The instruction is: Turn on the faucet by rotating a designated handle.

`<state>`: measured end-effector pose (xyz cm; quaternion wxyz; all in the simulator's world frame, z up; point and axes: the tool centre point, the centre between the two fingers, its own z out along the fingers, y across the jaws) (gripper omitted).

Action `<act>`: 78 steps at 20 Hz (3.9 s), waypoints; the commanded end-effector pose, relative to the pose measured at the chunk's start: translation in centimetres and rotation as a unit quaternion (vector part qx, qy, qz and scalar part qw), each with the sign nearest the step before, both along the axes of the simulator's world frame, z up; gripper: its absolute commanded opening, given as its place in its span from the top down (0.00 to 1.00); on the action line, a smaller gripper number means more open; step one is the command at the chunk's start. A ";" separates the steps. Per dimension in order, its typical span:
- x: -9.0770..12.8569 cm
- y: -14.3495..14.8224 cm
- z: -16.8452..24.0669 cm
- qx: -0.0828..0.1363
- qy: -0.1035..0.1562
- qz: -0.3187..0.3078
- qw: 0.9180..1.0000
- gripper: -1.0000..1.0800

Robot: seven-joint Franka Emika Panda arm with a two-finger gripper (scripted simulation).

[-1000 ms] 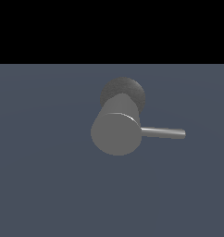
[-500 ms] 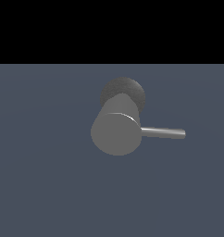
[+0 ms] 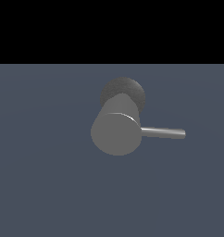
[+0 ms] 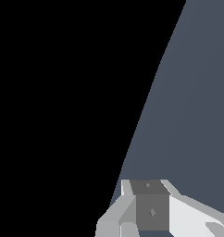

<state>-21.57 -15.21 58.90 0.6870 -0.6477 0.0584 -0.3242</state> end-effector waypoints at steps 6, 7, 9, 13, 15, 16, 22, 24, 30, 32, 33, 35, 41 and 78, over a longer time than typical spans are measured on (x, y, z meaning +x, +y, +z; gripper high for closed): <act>0.3 -1.1 -0.2 0.028 -0.004 -0.008 1.000 1.00; 0.3 -1.4 -0.2 0.036 -0.005 -0.011 0.999 1.00; 0.5 -2.1 -0.4 0.053 -0.008 -0.016 0.998 1.00; 1.0 -3.8 -0.9 0.095 -0.012 -0.030 0.995 1.00; 1.3 -4.9 -1.4 0.122 -0.014 -0.039 0.992 1.00; 1.4 -5.5 -1.7 0.137 -0.014 -0.044 0.989 1.00; 2.8 -9.9 -4.6 0.245 -0.011 -0.084 0.966 1.00; 3.3 -11.5 -6.1 0.283 -0.006 -0.099 0.954 1.00; 4.9 -15.4 -11.6 0.392 0.020 -0.146 0.908 1.00; 5.4 -16.5 -13.8 0.426 0.032 -0.162 0.890 1.00; 5.7 -16.9 -15.0 0.442 0.039 -0.170 0.880 1.00; 6.2 -17.7 -17.5 0.474 0.054 -0.186 0.859 1.00; 7.4 -19.0 -25.6 0.558 0.111 -0.231 0.790 1.00; 7.8 -7.9 -50.2 0.705 0.347 -0.302 0.540 1.00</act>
